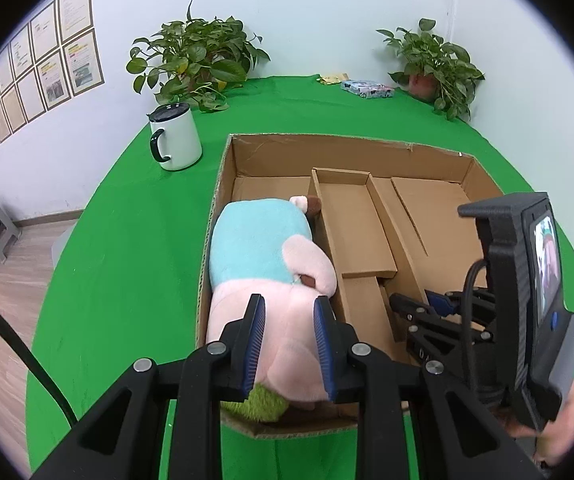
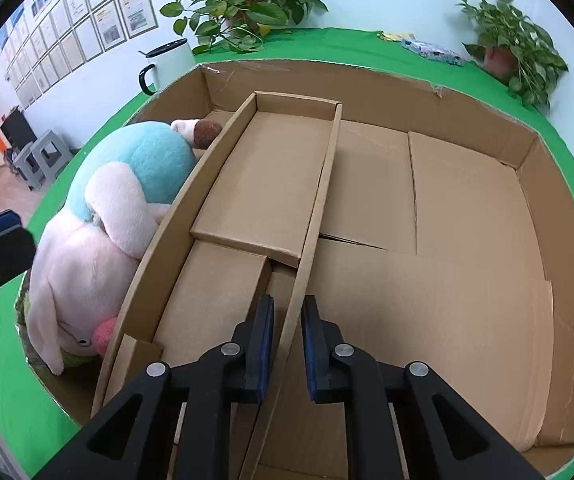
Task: Organize objects
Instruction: 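Withdraw the left gripper from the box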
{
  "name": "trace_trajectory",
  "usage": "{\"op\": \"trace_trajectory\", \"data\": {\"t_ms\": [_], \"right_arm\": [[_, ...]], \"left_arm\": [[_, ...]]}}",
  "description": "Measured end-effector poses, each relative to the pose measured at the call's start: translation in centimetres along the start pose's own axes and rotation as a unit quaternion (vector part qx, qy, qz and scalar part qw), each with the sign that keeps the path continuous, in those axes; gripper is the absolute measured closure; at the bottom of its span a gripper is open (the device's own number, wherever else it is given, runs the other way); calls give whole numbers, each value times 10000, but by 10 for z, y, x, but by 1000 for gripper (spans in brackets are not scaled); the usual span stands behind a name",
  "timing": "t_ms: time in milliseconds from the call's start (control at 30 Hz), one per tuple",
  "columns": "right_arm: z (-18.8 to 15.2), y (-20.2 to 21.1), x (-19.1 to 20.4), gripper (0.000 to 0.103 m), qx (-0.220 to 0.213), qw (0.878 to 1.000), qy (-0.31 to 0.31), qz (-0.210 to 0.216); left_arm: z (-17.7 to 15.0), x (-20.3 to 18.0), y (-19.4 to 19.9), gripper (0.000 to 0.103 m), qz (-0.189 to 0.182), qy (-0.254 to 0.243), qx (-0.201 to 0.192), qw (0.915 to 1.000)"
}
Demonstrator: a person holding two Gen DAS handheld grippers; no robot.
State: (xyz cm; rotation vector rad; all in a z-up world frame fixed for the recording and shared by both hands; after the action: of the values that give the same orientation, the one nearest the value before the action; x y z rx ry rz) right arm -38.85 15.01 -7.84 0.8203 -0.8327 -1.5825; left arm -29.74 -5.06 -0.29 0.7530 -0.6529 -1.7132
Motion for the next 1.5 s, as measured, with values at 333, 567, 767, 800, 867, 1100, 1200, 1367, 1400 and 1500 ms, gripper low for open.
{"op": "trace_trajectory", "data": {"t_ms": [333,567,767,800,867,1100,1200,1367,1400,1500], "right_arm": [[-11,64,-27,32,-919,9947,-206,407],[-91,154,-61,1,-1886,9800,-552,-323],[-167,181,-77,1,-1961,9737,-908,-719],[-175,182,-81,1,-1952,9741,-895,-711],[-188,189,-85,1,-1964,9732,-854,-831],[-215,210,-91,1,-2078,9722,-747,-778],[-218,213,-93,1,-2066,9728,-758,-718],[-228,216,-93,1,-1966,9753,-788,-632],[-229,217,-92,1,-1963,9755,-749,-649],[-232,221,-89,1,-1980,9763,-641,-591]], "left_arm": [[-22,-20,44,34,159,-316,-1078,9935],[-52,-52,68,23,132,-426,-1736,9838],[-91,-88,82,23,-140,-229,-1830,9827],[-95,-94,82,23,-136,-267,-1816,9829],[-100,-102,79,23,-121,-368,-1728,9842],[-108,-100,77,23,-184,-248,-1540,9876],[-115,-101,82,23,-161,-238,-1559,9874],[-126,-102,84,23,-359,-69,-1401,9895],[-128,-103,86,23,-317,-79,-1432,9891],[-134,-107,92,23,-199,-132,-1570,9873]]}}
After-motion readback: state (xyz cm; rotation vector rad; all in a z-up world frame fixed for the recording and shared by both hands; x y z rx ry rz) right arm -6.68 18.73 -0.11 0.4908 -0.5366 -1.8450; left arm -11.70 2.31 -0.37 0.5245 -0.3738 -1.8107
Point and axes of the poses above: each gripper's, at about its wrist camera, not at the fingertips, and y roughly against the way its jaws point, x to its left, z to its top, the point moved 2 cm from there along -y, roughly the way its jaws point, and after that the axes turned 9 degrees about -z, right-handed, at the moved point
